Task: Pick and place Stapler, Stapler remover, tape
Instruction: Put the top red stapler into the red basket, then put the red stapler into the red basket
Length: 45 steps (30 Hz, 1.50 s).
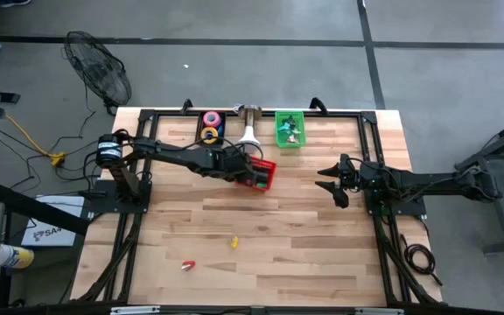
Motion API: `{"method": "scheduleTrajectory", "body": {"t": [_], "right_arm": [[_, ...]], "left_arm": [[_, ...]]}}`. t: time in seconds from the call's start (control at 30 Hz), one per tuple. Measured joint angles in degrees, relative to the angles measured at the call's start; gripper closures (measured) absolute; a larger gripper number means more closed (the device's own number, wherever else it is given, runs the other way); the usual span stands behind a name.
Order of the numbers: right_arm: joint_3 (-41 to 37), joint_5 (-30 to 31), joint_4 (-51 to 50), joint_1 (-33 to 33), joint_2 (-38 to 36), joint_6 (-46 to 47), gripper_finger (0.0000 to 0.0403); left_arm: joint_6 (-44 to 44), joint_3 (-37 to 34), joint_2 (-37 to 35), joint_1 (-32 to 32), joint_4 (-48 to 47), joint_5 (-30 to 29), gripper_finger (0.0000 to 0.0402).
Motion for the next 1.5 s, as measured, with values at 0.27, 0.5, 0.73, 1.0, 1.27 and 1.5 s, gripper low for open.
{"method": "scheduleTrajectory", "body": {"t": [0.27, 0.5, 0.73, 1.0, 1.27, 1.5], "right_arm": [[0.0, 0.0, 0.0, 0.0, 0.0, 0.0, 0.0205], [0.0, 0.0, 0.0, 0.0, 0.0, 0.0, 0.0205], [0.0, 0.0, 0.0, 0.0, 0.0, 0.0, 0.0205], [0.0, 0.0, 0.0, 0.0, 0.1, 0.0, 0.0205], [0.0, 0.0, 0.0, 0.0, 0.1, 0.0, 0.0205], [0.0, 0.0, 0.0, 0.0, 0.1, 0.0, 0.0205]], "left_arm": [[2.2, 0.0, -2.1, 0.0, -2.2, 3.5, 0.0212], [2.8, 0.0, -10.0, -0.1, -9.3, 3.5, 0.0210], [6.5, 0.0, -16.2, -5.6, -15.5, 5.1, 0.0209], [-2.5, 0.0, -16.7, -20.0, -24.7, 4.9, 0.0209], [-14.9, -0.1, -16.7, -35.1, -25.2, 0.5, 0.0209], [-23.6, 0.0, -13.7, -43.9, -23.2, 3.5, 0.0209]]}}
